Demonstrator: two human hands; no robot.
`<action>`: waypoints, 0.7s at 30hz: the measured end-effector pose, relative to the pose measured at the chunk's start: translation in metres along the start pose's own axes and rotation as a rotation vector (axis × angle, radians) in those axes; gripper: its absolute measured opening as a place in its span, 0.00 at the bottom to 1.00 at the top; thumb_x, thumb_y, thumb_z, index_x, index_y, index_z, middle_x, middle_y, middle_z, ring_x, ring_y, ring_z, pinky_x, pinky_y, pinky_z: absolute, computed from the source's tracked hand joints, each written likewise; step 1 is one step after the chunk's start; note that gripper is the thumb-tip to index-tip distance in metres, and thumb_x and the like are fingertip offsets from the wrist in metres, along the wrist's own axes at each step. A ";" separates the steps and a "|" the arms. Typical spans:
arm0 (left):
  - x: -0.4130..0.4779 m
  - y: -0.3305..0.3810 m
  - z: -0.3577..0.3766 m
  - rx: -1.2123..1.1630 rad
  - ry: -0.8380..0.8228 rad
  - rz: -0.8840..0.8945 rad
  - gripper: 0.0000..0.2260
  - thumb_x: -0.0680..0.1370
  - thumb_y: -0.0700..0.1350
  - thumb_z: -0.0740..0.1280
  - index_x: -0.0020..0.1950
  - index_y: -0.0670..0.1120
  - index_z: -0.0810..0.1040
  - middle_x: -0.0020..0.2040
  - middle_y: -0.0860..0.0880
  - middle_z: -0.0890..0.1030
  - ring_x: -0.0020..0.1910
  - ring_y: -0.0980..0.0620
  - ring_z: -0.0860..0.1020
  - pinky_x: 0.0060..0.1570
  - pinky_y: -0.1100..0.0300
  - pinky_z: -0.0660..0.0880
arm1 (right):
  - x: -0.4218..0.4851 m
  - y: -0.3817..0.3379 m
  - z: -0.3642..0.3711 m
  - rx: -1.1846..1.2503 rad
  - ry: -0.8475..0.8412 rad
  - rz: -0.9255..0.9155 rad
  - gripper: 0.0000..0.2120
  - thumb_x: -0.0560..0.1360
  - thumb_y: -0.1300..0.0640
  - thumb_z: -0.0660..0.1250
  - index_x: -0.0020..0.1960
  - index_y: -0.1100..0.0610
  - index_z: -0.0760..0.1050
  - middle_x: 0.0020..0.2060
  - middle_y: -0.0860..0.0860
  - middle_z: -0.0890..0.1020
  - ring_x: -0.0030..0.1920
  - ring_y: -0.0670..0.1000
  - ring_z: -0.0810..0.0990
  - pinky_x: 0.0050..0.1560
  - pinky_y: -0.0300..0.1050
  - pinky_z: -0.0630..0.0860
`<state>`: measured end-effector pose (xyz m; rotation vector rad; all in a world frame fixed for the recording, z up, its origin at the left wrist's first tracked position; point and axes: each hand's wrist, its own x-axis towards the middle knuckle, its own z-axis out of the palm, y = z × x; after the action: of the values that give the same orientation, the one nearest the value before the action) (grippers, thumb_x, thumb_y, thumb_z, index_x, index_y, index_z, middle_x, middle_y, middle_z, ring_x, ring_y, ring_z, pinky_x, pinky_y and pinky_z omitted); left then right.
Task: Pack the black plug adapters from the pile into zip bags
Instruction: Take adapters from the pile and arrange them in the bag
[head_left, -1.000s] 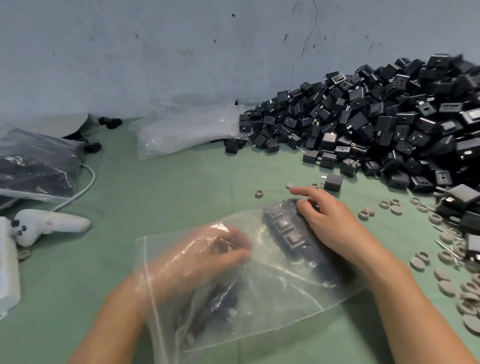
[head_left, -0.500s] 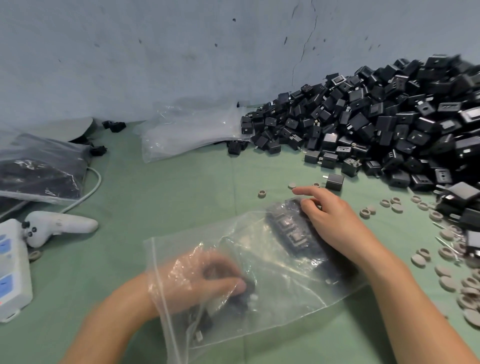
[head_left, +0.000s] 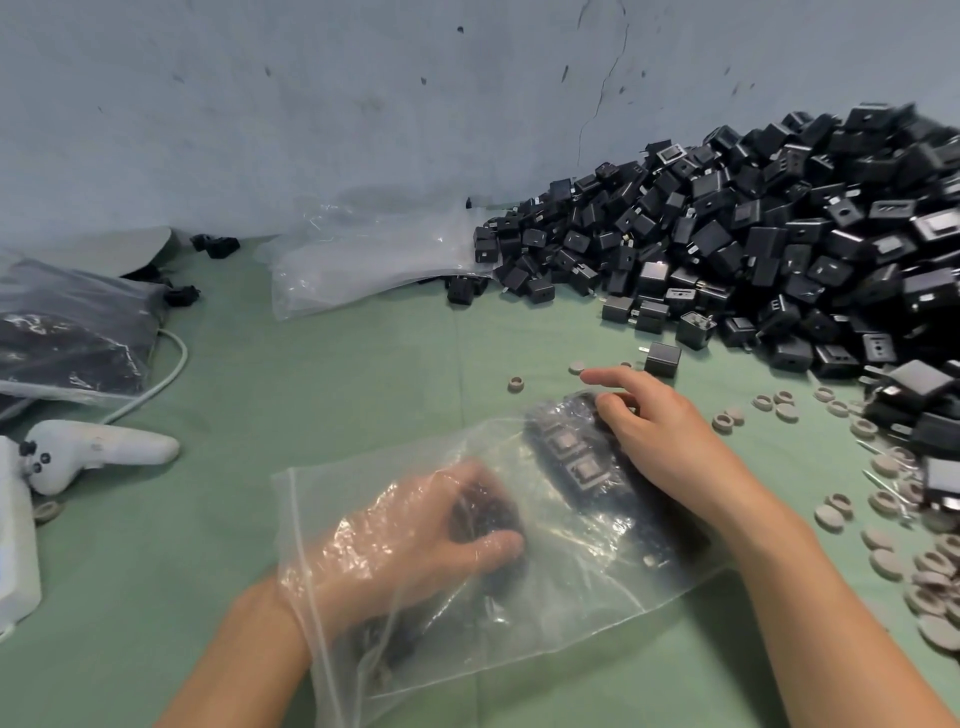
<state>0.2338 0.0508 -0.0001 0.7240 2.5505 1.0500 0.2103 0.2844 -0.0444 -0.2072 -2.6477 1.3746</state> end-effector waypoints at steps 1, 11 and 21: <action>0.002 0.000 0.000 0.010 0.040 0.002 0.08 0.76 0.39 0.72 0.53 0.40 0.77 0.40 0.55 0.77 0.36 0.68 0.76 0.41 0.74 0.71 | 0.000 0.000 0.000 0.001 -0.002 0.000 0.14 0.83 0.49 0.57 0.66 0.40 0.74 0.54 0.32 0.75 0.49 0.34 0.75 0.44 0.30 0.67; 0.003 -0.002 0.004 -0.054 0.034 0.112 0.07 0.75 0.33 0.72 0.53 0.38 0.80 0.44 0.52 0.79 0.41 0.70 0.76 0.43 0.75 0.71 | -0.001 0.001 -0.001 -0.010 -0.011 0.011 0.15 0.83 0.49 0.57 0.67 0.40 0.73 0.55 0.36 0.75 0.43 0.35 0.75 0.40 0.30 0.66; 0.005 0.006 0.008 -0.197 0.011 0.069 0.14 0.76 0.36 0.70 0.61 0.39 0.80 0.57 0.43 0.82 0.48 0.61 0.80 0.50 0.74 0.72 | -0.001 0.000 0.000 -0.028 -0.011 0.008 0.15 0.83 0.49 0.57 0.66 0.40 0.74 0.60 0.37 0.75 0.54 0.37 0.74 0.50 0.36 0.68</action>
<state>0.2355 0.0621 -0.0015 0.7587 2.4020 1.3092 0.2114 0.2840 -0.0443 -0.2146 -2.6797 1.3457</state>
